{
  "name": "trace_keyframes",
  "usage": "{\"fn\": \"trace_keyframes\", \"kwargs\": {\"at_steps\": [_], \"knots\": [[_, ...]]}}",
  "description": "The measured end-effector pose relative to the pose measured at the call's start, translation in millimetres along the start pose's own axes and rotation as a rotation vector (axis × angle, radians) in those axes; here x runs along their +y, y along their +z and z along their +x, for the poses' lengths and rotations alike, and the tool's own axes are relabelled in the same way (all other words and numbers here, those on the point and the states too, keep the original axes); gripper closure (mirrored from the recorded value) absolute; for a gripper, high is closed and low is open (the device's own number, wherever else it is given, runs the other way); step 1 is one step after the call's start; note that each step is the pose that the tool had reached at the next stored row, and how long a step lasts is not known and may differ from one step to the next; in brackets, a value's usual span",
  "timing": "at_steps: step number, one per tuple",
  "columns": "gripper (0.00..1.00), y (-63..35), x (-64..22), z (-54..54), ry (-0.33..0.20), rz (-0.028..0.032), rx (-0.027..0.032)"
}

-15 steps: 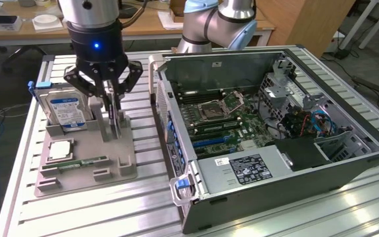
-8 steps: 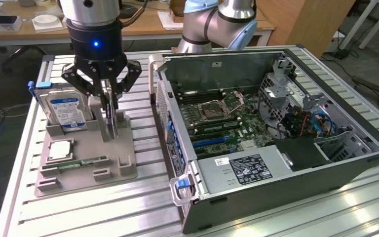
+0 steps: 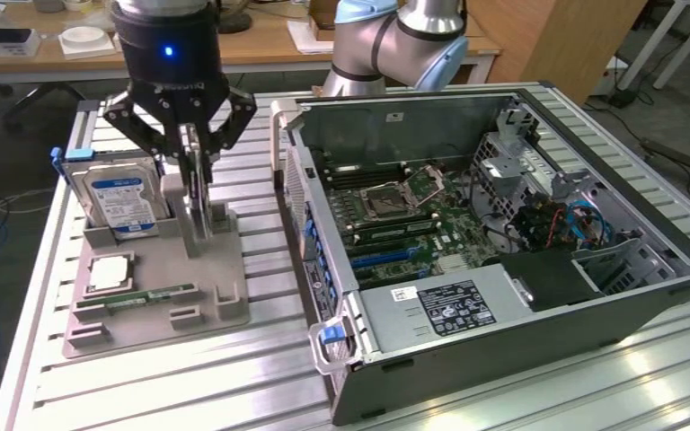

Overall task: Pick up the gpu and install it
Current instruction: 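Pick up the gpu and move the gpu toward the slot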

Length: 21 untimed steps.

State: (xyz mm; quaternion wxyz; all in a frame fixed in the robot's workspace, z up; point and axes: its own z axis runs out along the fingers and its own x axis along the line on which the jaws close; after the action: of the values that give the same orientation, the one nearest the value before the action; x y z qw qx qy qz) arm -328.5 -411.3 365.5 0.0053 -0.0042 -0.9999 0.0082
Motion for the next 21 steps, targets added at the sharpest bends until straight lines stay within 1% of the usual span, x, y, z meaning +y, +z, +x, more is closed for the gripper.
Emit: {"fn": "trace_keyframes", "kwargs": {"at_steps": [5, 17, 18, 20, 21], "knots": [[0.74, -13.8, -0.2, 0.0, 0.0, 0.0009, 0.0001], [0.74, -67.8, -1.1, 0.5, 0.0, 0.0008, 0.0], [0.74, -69.2, -1.2, 0.3, 0.0, 0.0008, 0.0001], [0.74, -69.4, -1.2, 0.3, 0.0, 0.0005, -0.0017], [0.74, -69.5, -1.2, 0.3, 0.0, -0.0006, -0.0015]]}}
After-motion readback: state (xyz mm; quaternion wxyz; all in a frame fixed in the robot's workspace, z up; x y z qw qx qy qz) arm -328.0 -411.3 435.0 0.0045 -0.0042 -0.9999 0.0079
